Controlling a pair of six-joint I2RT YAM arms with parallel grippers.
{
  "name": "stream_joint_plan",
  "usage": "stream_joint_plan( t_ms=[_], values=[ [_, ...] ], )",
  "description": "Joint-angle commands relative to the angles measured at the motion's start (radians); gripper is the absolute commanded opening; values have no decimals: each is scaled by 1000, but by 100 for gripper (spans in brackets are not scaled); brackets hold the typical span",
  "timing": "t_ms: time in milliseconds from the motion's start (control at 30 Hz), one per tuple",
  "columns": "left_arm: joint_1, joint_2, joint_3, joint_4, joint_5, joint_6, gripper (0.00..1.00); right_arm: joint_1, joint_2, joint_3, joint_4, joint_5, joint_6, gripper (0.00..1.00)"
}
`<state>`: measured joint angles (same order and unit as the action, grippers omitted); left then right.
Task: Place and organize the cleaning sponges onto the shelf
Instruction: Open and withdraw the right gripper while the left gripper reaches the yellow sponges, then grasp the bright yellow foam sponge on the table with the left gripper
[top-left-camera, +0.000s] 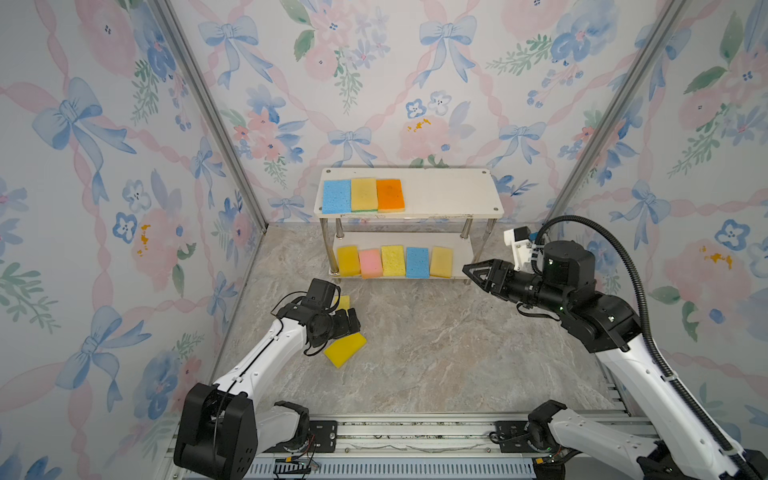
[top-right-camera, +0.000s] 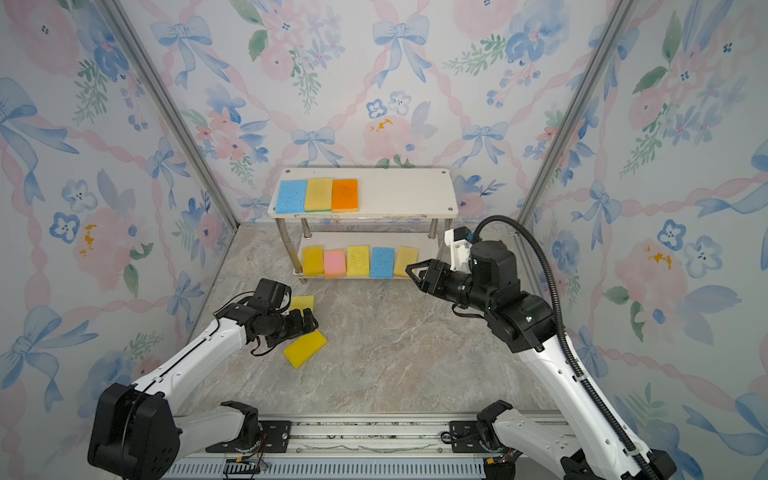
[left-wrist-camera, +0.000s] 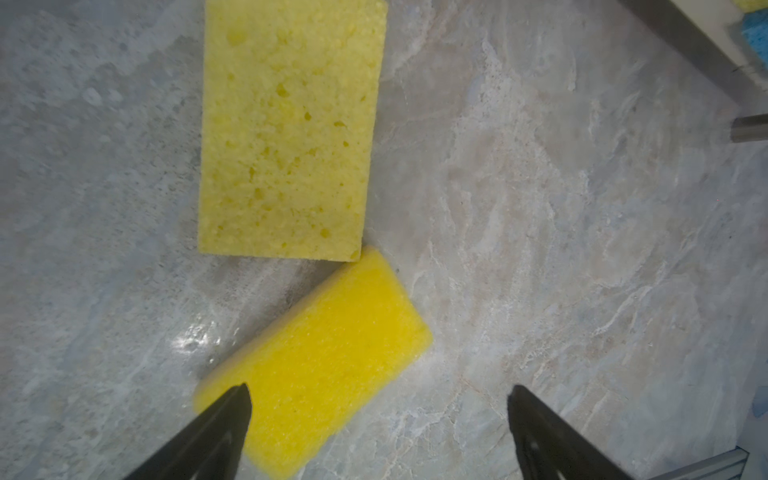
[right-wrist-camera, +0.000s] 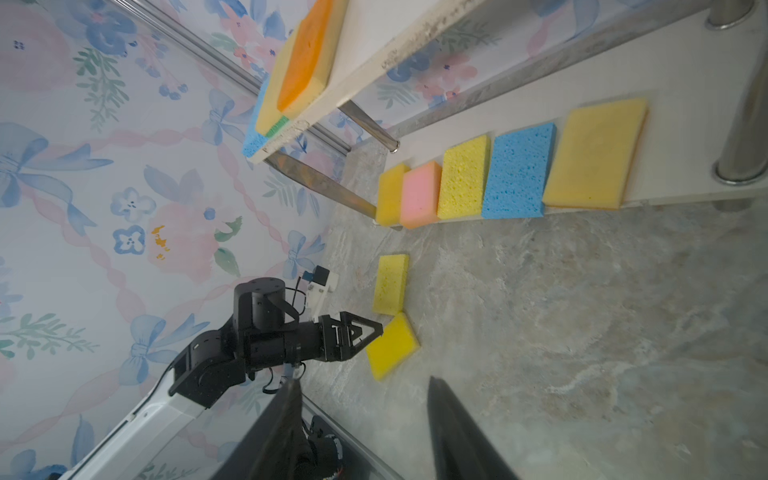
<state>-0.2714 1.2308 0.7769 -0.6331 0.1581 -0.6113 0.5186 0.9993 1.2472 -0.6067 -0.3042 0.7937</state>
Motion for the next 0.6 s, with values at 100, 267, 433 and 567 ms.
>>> stream_joint_plan(
  t_ms=[100, 267, 433, 567],
  values=[
    [5, 87, 8, 31, -19, 79, 98, 26, -71, -118, 26, 23, 44, 61],
    [5, 123, -24, 62, -29, 91, 98, 27, -84, -131, 11, 31, 36, 64],
    [2, 168, -43, 90, -18, 108, 98, 30, -80, -140, 14, 26, 39, 64],
    [-6, 191, -51, 95, -37, 109, 98, 32, -72, -137, 18, 20, 35, 65]
  ],
)
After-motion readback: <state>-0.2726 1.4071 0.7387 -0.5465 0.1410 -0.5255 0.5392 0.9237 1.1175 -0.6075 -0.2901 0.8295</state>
